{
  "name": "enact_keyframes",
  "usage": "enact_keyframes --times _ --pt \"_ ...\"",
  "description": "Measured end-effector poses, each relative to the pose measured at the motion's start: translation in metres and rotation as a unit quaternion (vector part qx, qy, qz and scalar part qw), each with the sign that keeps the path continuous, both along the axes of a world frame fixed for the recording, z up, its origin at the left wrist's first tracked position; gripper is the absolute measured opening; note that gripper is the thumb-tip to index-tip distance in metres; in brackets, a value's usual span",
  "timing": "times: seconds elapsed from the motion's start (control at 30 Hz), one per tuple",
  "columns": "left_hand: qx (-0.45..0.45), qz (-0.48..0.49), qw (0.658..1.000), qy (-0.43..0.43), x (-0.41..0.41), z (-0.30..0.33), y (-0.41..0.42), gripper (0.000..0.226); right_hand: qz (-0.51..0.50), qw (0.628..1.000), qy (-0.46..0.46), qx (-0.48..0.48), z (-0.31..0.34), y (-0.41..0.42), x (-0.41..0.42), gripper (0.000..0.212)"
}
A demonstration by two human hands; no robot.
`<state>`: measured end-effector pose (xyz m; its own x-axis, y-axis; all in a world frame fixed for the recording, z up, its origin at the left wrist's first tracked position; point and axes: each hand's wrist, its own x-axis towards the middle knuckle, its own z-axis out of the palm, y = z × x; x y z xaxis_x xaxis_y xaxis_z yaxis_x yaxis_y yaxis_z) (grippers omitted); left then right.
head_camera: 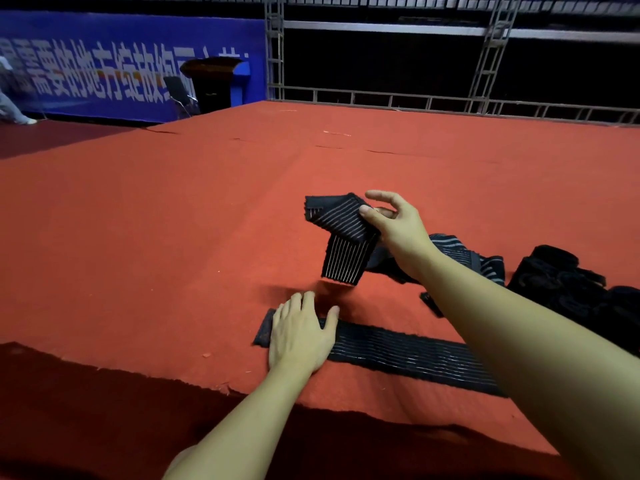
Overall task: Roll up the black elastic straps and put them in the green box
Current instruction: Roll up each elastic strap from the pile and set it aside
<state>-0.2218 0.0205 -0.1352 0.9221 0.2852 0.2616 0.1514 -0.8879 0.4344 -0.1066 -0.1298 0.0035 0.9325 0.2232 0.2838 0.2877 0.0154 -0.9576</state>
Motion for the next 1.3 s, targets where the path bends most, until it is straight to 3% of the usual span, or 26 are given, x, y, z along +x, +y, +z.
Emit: enact_keyframes --times 0.17,0.3,0.4,0.53,0.63,0.67,0.73,0.87,0.93,1.03,1.1,1.2,1.3 --pt "-0.186 -0.060 0.976 -0.096 -0.007 0.004 0.005 0.058 0.016 0.996 0.041 0.078 0.010 -0.007 -0.021 0.019" --pt "-0.354 -0.088 0.916 -0.167 -0.005 0.020 0.000 0.071 0.048 0.987 0.090 0.127 0.019 -0.016 -0.039 0.028" --pt "-0.445 -0.125 0.862 -0.210 -0.003 0.048 -0.008 0.064 0.049 0.984 0.122 0.117 0.015 -0.024 -0.050 0.025" --pt "-0.414 -0.186 0.851 -0.263 -0.005 0.079 -0.016 0.062 0.035 0.986 0.150 0.056 0.003 -0.043 -0.059 0.019" --pt "-0.361 -0.173 0.874 -0.275 -0.005 0.089 -0.020 0.018 0.024 0.987 0.161 0.016 -0.010 -0.057 -0.064 0.026" --pt "-0.359 -0.163 0.880 -0.267 -0.005 0.092 -0.021 0.004 0.014 0.987 0.158 0.002 -0.013 -0.062 -0.067 0.030" --pt "-0.390 -0.144 0.882 -0.223 -0.003 0.095 -0.021 0.014 -0.016 0.989 0.134 -0.059 -0.021 -0.070 -0.067 0.042" --pt "-0.496 -0.113 0.851 -0.134 0.005 0.100 -0.012 0.032 -0.070 0.978 0.046 -0.192 -0.030 -0.094 -0.069 0.098" --pt "-0.529 -0.097 0.836 -0.111 0.004 0.102 -0.004 0.031 -0.094 0.970 0.023 -0.222 -0.033 -0.110 -0.068 0.092" --pt "-0.527 -0.119 0.840 -0.036 -0.004 0.102 0.000 0.036 -0.120 0.961 0.000 -0.249 -0.033 -0.122 -0.074 0.063" --pt "-0.527 -0.137 0.839 -0.001 -0.007 0.104 -0.003 0.028 -0.114 0.956 -0.020 -0.271 -0.035 -0.122 -0.075 0.063" --pt "-0.541 -0.184 0.821 0.007 -0.011 0.112 -0.011 0.017 -0.094 0.972 0.034 -0.211 -0.039 -0.118 -0.072 0.078" --pt "-0.495 -0.242 0.834 0.032 -0.014 0.116 -0.019 0.016 -0.036 0.981 0.036 -0.189 -0.033 -0.106 -0.079 0.059"
